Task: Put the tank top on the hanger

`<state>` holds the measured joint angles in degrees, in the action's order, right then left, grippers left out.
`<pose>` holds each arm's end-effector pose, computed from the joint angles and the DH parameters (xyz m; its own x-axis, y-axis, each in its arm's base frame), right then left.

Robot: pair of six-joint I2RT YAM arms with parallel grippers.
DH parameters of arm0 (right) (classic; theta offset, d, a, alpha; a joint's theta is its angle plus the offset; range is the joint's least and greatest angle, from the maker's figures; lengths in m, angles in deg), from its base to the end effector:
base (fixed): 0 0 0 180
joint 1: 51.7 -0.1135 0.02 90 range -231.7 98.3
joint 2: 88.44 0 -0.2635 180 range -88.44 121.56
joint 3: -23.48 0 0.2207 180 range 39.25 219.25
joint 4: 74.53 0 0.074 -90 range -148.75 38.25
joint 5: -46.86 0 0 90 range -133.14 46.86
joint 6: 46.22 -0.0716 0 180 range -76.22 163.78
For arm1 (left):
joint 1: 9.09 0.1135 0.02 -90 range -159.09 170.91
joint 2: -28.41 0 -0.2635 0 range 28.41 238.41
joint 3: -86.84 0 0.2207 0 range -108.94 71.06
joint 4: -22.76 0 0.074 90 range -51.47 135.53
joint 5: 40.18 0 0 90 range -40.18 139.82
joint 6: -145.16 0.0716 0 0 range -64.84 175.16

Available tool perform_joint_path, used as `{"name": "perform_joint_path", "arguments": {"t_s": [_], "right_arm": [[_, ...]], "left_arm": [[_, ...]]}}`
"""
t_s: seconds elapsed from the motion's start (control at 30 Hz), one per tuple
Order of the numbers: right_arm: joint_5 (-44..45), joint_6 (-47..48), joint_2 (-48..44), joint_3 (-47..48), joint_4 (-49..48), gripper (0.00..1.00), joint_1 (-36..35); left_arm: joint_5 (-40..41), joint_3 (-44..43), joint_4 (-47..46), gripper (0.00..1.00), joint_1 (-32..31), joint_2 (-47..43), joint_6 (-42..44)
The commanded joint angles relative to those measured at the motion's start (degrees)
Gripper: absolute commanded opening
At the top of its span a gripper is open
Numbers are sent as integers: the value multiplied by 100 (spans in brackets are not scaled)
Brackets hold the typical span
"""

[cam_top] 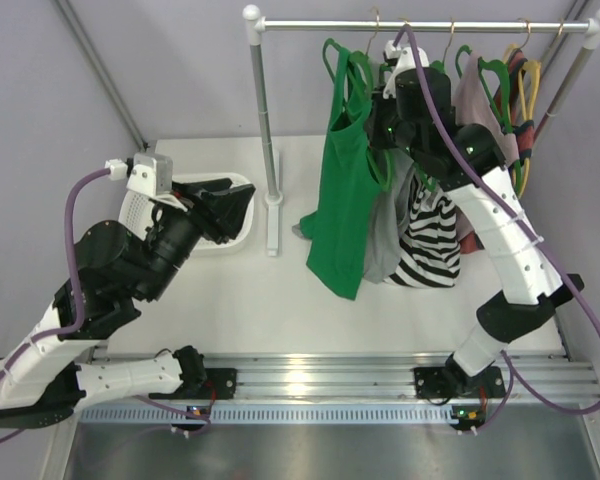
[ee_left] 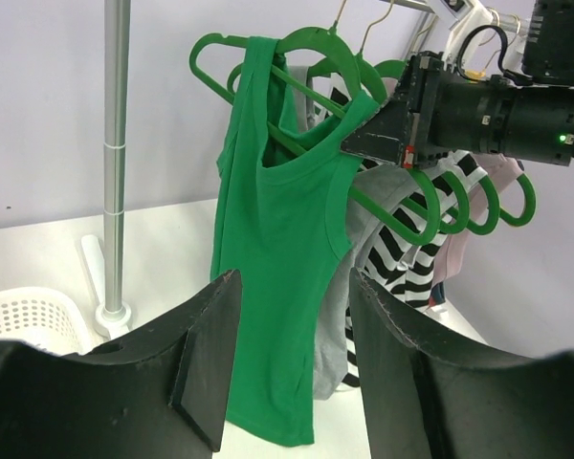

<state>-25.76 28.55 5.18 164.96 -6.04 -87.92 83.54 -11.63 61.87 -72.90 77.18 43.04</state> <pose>0.2691 0.1706 0.4900 -0.3632 0.0448 -0.9307 -0.2518 0.9570 0.1443 0.0888 -0.0905 0.5045 -0.0268 -0.3411 -0.9396 0.5113 0.8030 -0.3061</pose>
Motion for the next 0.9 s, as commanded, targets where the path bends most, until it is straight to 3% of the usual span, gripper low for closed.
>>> {"name": "perform_joint_path", "arguments": {"t_s": [0.0,0.5,0.57,0.67,0.87], "right_arm": [[-86,-51,42,332,-683,0,107],[-157,-16,51,-284,-964,1,151],[-174,-7,-19,-397,-999,8,142],[-183,-33,-247,-625,-1113,25,142],[-306,-103,-652,-1057,-1210,43,151]], "left_arm": [[12,-63,-30,54,0,9,-19],[39,-1,31,54,-9,80,8],[48,-1,66,54,0,115,17],[48,17,66,54,-8,115,25],[161,8,136,54,0,150,61]]}}
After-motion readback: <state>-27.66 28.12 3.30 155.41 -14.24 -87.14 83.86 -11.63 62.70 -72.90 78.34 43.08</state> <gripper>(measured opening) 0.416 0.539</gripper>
